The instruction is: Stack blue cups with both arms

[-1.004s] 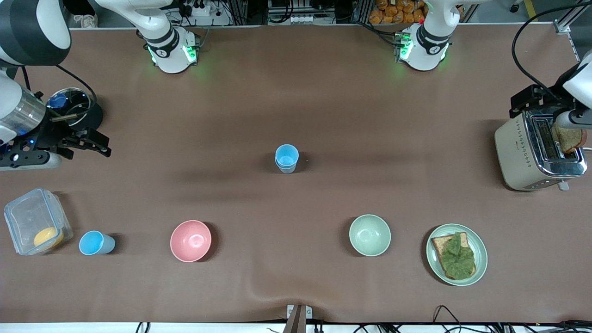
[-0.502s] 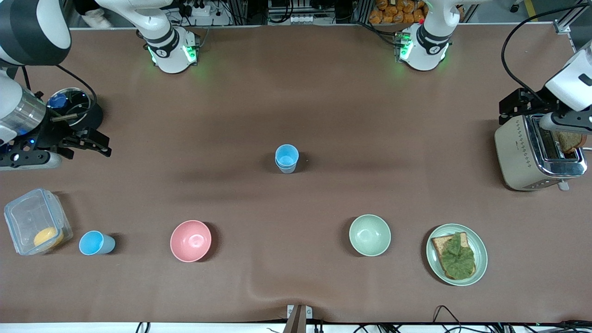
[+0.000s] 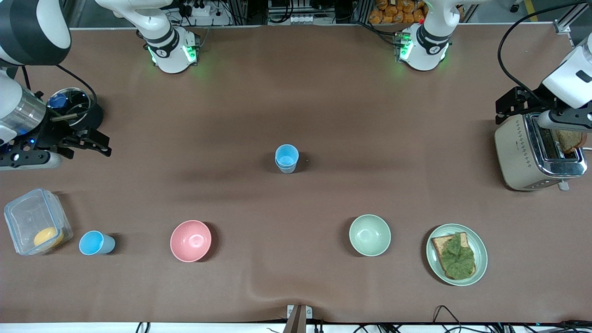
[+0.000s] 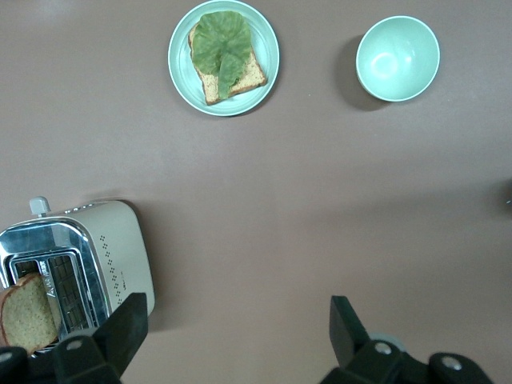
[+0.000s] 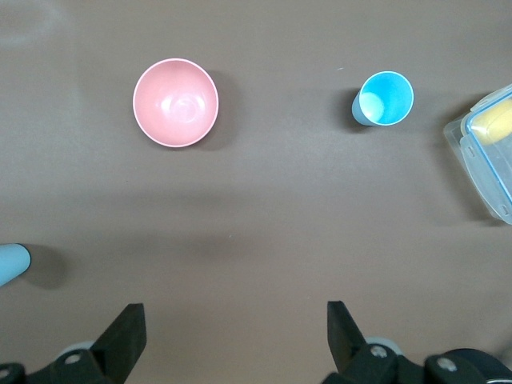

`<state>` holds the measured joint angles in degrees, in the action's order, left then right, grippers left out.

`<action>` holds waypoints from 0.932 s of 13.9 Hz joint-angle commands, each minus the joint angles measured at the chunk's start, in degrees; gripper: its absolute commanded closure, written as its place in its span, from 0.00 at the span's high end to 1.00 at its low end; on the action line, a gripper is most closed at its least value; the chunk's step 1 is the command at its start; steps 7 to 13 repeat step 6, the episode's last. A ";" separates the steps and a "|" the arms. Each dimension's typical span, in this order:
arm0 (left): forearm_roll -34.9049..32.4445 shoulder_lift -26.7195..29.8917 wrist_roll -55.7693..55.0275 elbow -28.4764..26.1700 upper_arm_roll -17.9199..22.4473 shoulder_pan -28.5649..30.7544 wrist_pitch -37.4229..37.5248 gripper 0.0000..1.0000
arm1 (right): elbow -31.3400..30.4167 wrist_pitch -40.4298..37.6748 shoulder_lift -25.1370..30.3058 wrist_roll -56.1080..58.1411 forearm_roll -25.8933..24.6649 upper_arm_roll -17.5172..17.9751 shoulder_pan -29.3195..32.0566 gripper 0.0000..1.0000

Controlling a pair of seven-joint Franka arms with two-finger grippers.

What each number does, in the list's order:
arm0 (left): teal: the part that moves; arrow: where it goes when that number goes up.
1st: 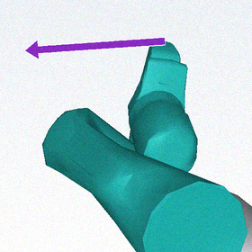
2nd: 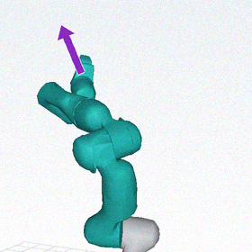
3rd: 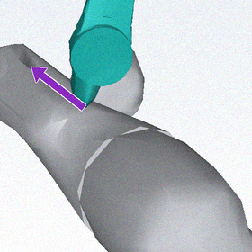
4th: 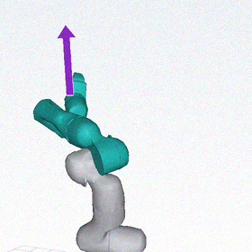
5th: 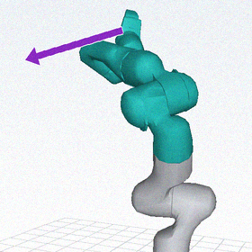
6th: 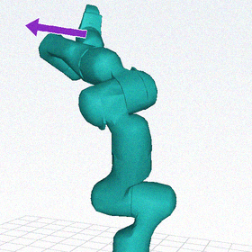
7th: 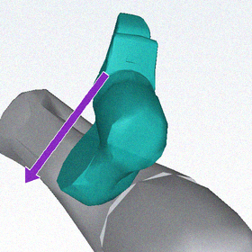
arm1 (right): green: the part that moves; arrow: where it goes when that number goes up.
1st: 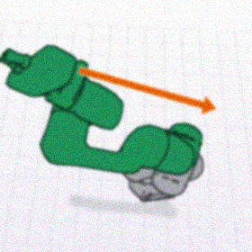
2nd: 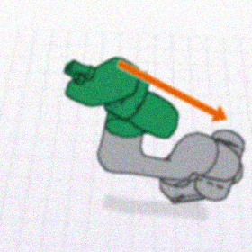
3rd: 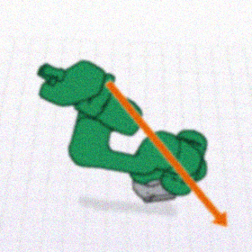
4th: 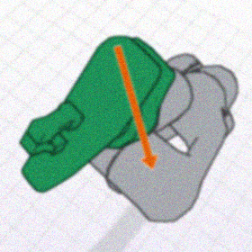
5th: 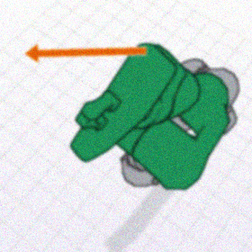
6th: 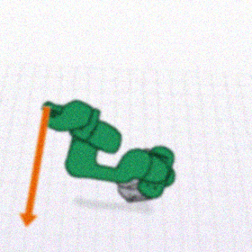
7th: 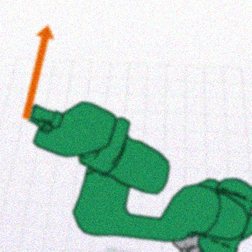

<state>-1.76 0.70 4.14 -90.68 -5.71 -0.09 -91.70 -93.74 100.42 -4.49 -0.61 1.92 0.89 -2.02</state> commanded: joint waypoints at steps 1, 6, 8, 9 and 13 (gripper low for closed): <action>0.97 -0.26 -1.24 1.12 -0.36 -0.08 0.39 1.00 | -1.36 -0.05 1.59 -0.53 0.90 0.69 0.96 1.00; 0.97 -0.08 -3.26 0.95 -4.31 3.08 1.53 1.00 | -1.36 -0.05 1.59 -0.53 0.90 0.69 0.96 1.00; 0.97 -0.08 -3.26 0.95 -4.31 3.08 1.53 1.00 | -1.36 -0.05 1.59 -0.53 0.90 0.69 0.96 1.00; 0.97 -0.08 -3.26 0.95 -4.31 3.08 1.53 1.00 | -1.36 -0.05 1.59 -0.53 0.90 0.69 0.96 1.00; 0.97 -0.08 -3.26 0.95 -4.31 3.08 1.53 1.00 | -1.36 -0.05 1.59 -0.53 0.90 0.69 0.96 1.00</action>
